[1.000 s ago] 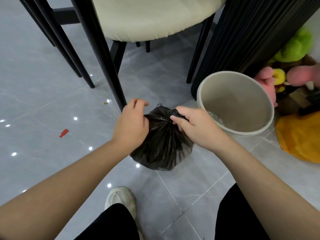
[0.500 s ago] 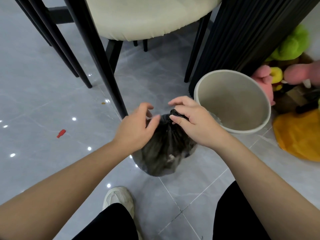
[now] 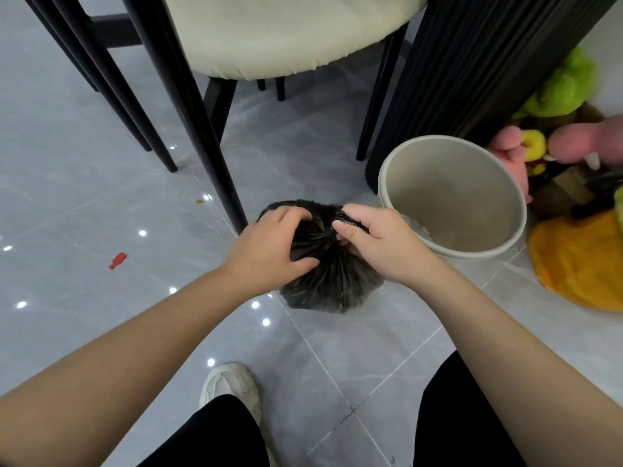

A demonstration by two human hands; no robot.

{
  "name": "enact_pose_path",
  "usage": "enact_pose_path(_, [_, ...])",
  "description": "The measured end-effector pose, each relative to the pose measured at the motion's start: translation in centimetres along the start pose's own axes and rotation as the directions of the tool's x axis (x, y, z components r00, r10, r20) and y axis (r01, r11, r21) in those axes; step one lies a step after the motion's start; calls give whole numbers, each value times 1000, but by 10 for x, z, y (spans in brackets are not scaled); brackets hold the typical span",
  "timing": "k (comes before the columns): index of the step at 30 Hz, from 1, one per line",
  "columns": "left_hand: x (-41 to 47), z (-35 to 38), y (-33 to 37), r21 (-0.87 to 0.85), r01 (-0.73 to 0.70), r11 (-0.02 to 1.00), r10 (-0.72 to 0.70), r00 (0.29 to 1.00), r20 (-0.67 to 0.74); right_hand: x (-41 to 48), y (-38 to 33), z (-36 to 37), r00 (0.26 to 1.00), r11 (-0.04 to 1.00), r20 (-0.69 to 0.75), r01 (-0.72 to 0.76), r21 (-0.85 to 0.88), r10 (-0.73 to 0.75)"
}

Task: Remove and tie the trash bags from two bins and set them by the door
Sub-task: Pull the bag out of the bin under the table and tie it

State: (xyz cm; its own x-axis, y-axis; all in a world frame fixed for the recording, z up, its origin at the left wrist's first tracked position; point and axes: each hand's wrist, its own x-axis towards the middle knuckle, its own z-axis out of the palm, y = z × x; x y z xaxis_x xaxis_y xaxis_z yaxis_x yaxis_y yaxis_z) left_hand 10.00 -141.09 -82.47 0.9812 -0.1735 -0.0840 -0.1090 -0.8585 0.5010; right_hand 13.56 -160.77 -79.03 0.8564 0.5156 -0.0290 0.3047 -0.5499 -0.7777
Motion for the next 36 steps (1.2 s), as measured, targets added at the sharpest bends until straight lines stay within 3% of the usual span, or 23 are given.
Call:
enact_pose_path(2, [2,2,-3,89,-12,996,20,995,-96,0,-1,1,999,997,16,-32,67,31])
enact_pose_path(5, [2,1,-4,24,6,1000,-1,979,-202,1,-3,1,998,999,-39,49,15,-48])
enact_pose_path(12, [0,-4,-1,-235,142,962,-151,988,-22,0,-4,8,997,956,21,-81,282,79])
enact_pose_path(19, [-3,-15,-5,-343,154,927,-169,985,-16,1,1,16,986,909,-68,-116,401,155])
enact_pose_path(23, [-4,-13,1,-431,134,892,-153,988,-10,2,5,21,985,856,16,-157,493,171])
enact_pose_path(31, [-5,-14,-2,-467,151,871,-173,985,-6,1,24,36,982,898,74,-189,397,174])
enact_pose_path(36, [-3,-12,-15,-430,169,887,-195,981,-15,3,43,44,949,893,237,-284,350,209])
